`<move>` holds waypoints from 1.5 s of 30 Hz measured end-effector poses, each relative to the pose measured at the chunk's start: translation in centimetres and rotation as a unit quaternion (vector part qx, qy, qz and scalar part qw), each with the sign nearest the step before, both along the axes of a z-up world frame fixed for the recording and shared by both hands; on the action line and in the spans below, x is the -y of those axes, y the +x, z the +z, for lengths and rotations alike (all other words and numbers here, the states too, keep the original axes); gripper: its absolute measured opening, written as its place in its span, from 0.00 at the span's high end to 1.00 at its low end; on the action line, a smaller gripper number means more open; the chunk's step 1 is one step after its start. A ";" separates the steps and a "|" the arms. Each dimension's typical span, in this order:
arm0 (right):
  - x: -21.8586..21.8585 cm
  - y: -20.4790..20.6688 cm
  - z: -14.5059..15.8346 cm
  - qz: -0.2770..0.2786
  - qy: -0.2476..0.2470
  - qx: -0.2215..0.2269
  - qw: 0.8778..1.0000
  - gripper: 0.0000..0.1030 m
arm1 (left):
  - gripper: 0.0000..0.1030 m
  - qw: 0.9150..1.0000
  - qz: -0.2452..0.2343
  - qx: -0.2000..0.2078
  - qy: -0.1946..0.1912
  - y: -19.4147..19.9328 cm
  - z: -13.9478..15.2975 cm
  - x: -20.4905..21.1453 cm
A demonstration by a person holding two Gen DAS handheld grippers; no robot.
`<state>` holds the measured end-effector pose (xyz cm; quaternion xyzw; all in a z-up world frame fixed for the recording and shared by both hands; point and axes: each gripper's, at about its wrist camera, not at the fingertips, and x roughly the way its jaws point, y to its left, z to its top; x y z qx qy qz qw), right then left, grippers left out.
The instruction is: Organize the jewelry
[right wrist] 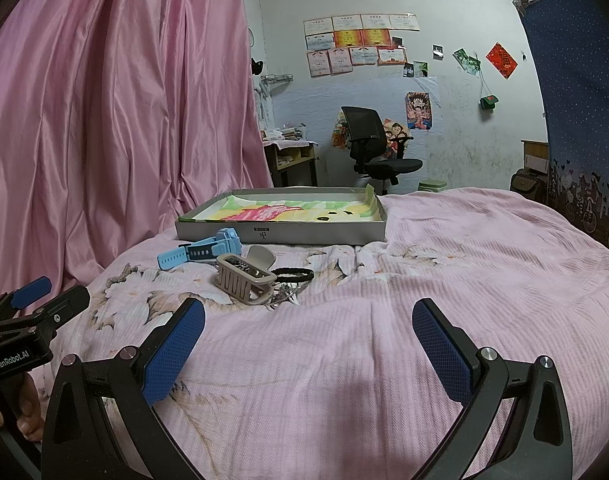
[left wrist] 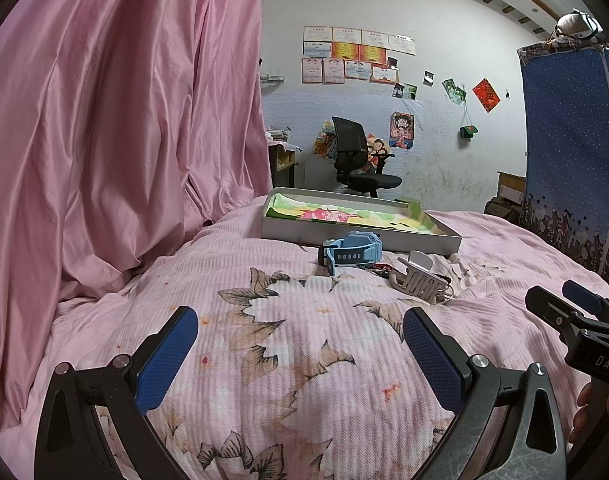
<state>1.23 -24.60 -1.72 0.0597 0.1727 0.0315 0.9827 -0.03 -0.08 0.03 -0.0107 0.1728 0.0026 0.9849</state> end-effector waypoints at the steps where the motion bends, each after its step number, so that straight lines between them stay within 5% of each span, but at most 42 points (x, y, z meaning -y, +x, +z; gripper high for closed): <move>1: 0.0 0.0 0.0 0.000 0.000 0.000 1.000 0.01 | 0.00 1.000 0.000 0.000 0.000 0.0 0.0 0.0; 36: -0.5 -0.2 -0.2 -0.004 -0.001 0.002 1.000 0.01 | 0.00 1.000 -0.001 -0.003 0.000 0.1 -0.1 0.4; 45: 1.0 1.2 1.6 -0.008 0.008 0.003 1.000 0.01 | 0.00 1.000 -0.005 -0.022 0.004 2.9 1.2 0.7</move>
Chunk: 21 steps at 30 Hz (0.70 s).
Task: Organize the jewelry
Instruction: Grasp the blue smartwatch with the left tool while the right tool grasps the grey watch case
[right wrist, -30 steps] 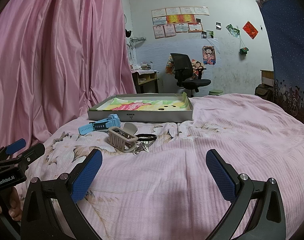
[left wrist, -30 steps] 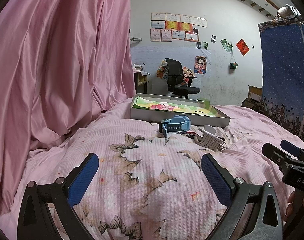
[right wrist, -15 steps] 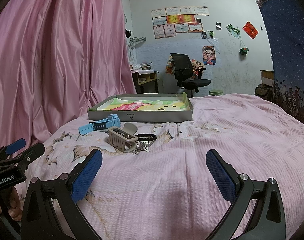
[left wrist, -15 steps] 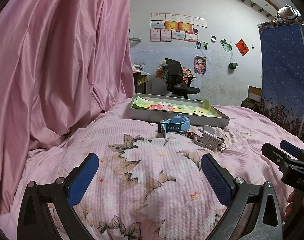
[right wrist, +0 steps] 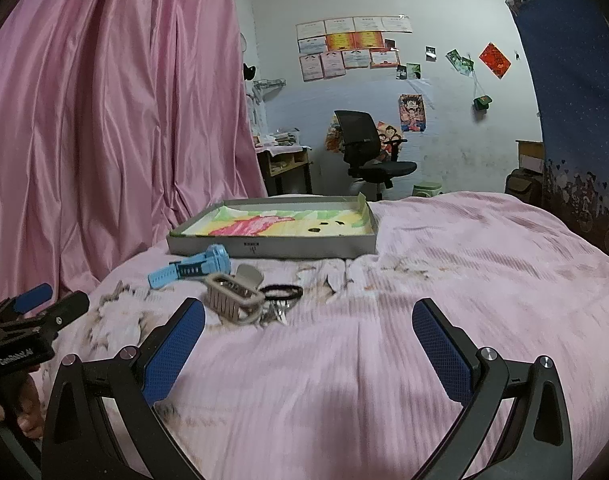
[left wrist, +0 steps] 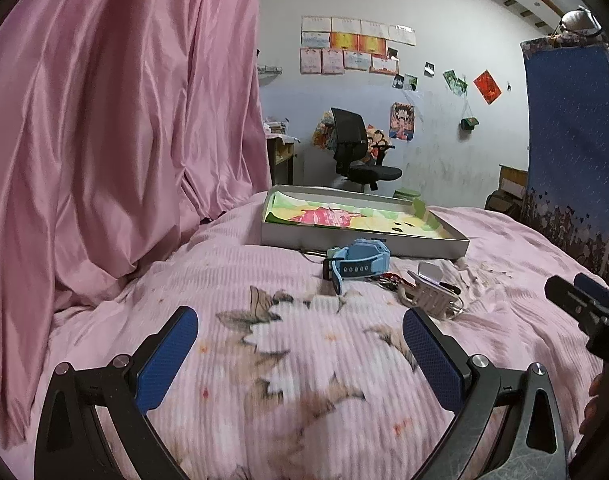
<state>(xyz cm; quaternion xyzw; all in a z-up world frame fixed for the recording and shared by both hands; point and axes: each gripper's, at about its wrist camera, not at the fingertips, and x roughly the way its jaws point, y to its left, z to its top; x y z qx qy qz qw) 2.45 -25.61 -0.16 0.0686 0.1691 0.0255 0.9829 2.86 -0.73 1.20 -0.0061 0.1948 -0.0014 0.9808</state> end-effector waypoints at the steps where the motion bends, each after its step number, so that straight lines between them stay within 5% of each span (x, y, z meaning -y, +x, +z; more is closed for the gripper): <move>1: 0.1 0.5 0.3 0.002 -0.001 -0.001 1.000 0.01 | 0.00 1.000 0.000 -0.003 0.000 0.5 0.1 -0.1; 11: -0.2 6.3 1.2 0.075 0.011 -0.038 0.996 0.01 | 0.00 0.997 -0.030 -0.070 -0.011 7.6 0.9 -1.6; 21: -3.1 11.5 -0.8 0.160 0.006 -0.101 0.982 0.01 | 0.08 0.982 -0.096 -0.157 -0.040 13.5 -0.3 -1.9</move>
